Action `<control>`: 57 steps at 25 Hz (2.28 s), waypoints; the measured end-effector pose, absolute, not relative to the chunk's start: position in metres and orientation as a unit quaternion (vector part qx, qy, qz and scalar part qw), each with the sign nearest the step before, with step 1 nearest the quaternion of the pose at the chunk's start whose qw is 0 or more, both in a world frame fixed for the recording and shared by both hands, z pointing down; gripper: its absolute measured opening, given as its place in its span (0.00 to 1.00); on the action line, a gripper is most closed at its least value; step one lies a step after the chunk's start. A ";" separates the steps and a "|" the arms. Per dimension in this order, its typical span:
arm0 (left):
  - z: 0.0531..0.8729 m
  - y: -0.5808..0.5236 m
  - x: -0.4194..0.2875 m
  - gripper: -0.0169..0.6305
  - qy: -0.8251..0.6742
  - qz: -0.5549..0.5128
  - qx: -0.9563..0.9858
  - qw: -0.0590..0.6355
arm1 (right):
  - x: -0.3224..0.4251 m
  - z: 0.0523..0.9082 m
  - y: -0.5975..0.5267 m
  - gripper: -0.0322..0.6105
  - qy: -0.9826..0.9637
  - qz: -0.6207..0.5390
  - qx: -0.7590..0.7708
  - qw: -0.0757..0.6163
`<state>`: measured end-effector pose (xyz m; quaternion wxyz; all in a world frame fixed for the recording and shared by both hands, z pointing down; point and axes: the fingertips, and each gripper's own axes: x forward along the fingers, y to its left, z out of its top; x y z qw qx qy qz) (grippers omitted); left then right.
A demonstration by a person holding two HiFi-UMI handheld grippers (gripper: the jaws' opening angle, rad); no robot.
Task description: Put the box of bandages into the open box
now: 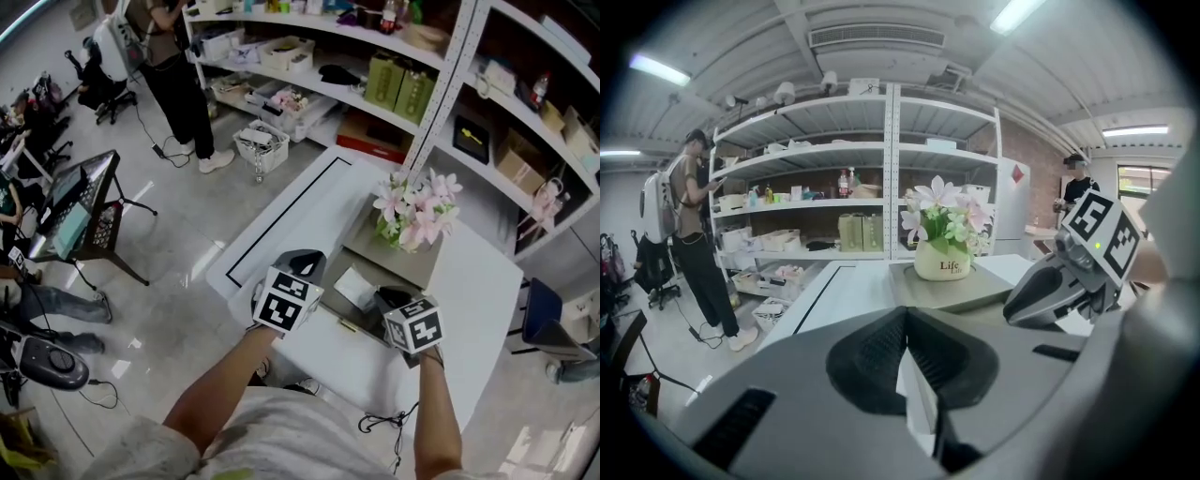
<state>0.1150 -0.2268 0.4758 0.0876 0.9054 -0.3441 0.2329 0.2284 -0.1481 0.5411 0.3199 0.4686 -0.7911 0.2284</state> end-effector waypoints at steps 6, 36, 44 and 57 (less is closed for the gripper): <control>0.472 -0.228 0.119 0.03 -0.319 0.232 0.916 0.075 | 0.233 0.518 -0.146 0.11 -0.779 0.230 0.512 0.281; 0.437 -0.216 0.103 0.03 -0.162 0.209 0.964 0.043 | 0.213 0.417 -0.083 0.06 -0.628 0.182 0.744 0.139; 0.438 -0.201 0.095 0.03 -0.135 0.204 0.969 0.043 | 0.206 0.405 -0.062 0.06 -0.583 0.169 0.791 0.075; 0.441 -0.205 0.068 0.03 -0.130 0.208 0.969 0.029 | 0.188 0.408 -0.052 0.06 -0.552 0.161 0.816 0.058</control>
